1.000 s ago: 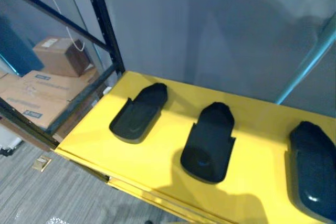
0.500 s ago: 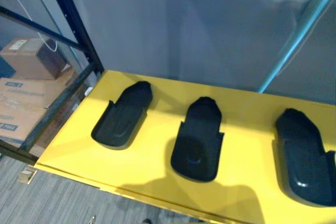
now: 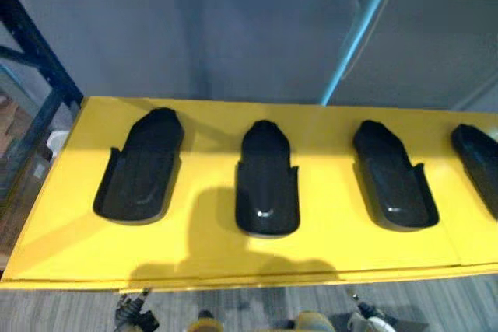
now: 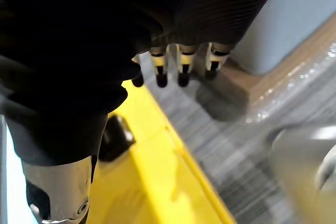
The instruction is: Walk over and take plastic housings, then place them on the shelf
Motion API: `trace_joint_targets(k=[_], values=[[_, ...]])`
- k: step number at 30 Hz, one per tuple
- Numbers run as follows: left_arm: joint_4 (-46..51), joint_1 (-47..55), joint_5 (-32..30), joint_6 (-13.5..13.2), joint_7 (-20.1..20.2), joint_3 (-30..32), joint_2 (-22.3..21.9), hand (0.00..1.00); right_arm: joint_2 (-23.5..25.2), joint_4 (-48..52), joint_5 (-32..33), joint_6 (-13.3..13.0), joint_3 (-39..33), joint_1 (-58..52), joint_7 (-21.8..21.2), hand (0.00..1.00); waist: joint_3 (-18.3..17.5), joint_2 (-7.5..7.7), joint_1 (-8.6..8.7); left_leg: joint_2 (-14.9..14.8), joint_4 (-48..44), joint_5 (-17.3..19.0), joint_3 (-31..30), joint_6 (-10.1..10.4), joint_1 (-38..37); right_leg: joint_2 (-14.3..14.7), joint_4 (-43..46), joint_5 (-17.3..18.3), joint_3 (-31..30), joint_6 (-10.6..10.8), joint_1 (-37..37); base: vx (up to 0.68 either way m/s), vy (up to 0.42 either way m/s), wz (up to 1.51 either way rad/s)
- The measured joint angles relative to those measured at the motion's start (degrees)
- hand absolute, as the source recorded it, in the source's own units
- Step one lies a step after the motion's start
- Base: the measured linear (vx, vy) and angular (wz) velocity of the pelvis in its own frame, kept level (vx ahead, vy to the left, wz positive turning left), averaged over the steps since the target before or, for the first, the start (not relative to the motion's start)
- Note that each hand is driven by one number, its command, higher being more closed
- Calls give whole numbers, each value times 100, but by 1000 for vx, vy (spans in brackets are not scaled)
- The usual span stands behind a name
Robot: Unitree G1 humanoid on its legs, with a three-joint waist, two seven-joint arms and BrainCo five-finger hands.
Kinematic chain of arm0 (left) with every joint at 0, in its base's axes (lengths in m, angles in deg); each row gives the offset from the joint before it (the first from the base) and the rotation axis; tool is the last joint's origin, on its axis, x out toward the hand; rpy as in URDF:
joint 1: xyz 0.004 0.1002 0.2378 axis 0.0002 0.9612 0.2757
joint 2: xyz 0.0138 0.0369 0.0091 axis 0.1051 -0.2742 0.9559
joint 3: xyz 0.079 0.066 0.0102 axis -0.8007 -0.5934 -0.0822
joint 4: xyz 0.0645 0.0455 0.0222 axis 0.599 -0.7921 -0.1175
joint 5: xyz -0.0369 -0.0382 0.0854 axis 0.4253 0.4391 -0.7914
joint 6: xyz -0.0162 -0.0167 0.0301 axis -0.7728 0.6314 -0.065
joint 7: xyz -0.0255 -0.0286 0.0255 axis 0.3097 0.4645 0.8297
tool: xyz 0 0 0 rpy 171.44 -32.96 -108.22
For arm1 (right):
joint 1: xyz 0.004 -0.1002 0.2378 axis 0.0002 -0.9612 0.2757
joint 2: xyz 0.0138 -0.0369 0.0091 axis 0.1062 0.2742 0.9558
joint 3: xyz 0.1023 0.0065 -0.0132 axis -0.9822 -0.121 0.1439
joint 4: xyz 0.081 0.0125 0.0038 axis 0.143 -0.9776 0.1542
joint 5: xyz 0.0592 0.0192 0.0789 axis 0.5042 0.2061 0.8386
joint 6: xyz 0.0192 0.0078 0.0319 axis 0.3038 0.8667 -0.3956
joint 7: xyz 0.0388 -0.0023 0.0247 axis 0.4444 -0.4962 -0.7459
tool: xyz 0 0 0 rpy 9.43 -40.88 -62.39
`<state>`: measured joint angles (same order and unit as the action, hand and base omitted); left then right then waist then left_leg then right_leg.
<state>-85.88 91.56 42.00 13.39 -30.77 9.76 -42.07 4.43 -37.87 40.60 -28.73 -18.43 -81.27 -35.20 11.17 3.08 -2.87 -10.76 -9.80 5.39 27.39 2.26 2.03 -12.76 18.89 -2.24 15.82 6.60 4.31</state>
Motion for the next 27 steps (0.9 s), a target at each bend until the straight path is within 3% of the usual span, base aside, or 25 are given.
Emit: trace_joint_targets(k=[1,5,7,10,12,13,14,16,18,20,23,25,27], values=[[-18,-15,5,17,1,1,50,0,39,0,0,0,-1,73,7,0,-2,106,-13,-14,-195,2,-23,3,135,13,-276,43,-44,104,106,-190,-292,-12],[-70,-43,117,51,-32,-258,-244,0,11,-43,5,5,199,328,26,0,172,-143,-106,-574,-1175,-28,-230,55,711,453,-1504,267,231,183,660,-214,-306,-18],[-69,-66,231,59,-45,-511,-450,0,-15,-44,6,43,304,363,21,0,226,-202,-89,-568,-742,-213,-336,357,706,667,-1912,507,453,148,765,-138,-291,9],[-197,-8,228,96,-43,-641,-688,0,-79,-52,-5,106,380,268,23,0,338,-310,-101,-755,-430,-562,-342,577,651,945,-2002,611,479,0,769,-168,-233,-1],[-208,165,179,82,-29,-624,-710,0,-83,-36,3,110,373,146,29,0,362,-310,-80,-679,159,-1130,-382,607,475,984,-1832,671,476,-108,626,-188,-157,8],[-243,194,155,55,9,-582,-725,0,-125,-29,3,97,362,12,55,0,368,-242,-30,-572,165,-1130,-571,611,515,937,-1801,754,462,-241,554,-175,-55,-1],[-283,283,114,36,9,-441,-815,0,-178,-72,2,99,339,-27,76,0,396,-258,-87,-532,-158,-806,-761,587,553,908,-1746,839,439,-337,473,-162,-54,-18],[-373,422,107,-7,15,-376,-895,0,-299,-37,4,60,279,-90,71,0,373,-319,-14,-415,-414,-547,-970,479,517,832,-1587,860,361,-315,355,-179,29,-30],[-374,493,-38,-171,4,-374,-891,0,-341,-2,21,-20,134,-213,61,0,281,-439,46,-257,49,-639,-1049,552,303,766,-1411,987,394,-225,296,-171,108,13],[-198,465,-177,-415,-26,-375,-841,0,-358,9,15,-66,80,-377,55,0,112,-415,105,52,1088,-1075,-1135,530,57,595,-1320,1060,543,-180,135,-138,129,50],[458,260,-633,-752,-516,-380,-775,0,-349,12,3,-58,-105,-398,55,0,63,-496,176,299,1501,-1218,-1270,501,137,413,-1318,1026,926,-99,90,-112,116,57],[985,232,-1030,-803,-940,-453,-658,0,-341,14,8,-29,-101,-440,64,0,16,-596,233,408,1501,-1346,-1327,330,207,322,-1333,1004,1042,-49,110,-19,116,31],[1603,200,-1474,-806,-1348,-449,-490,0,-289,14,108,10,-95,-551,75,0,13,-601,233,551,1501,-1376,-1432,271,192,218,-1382,978,1097,33,203,56,110,24]])
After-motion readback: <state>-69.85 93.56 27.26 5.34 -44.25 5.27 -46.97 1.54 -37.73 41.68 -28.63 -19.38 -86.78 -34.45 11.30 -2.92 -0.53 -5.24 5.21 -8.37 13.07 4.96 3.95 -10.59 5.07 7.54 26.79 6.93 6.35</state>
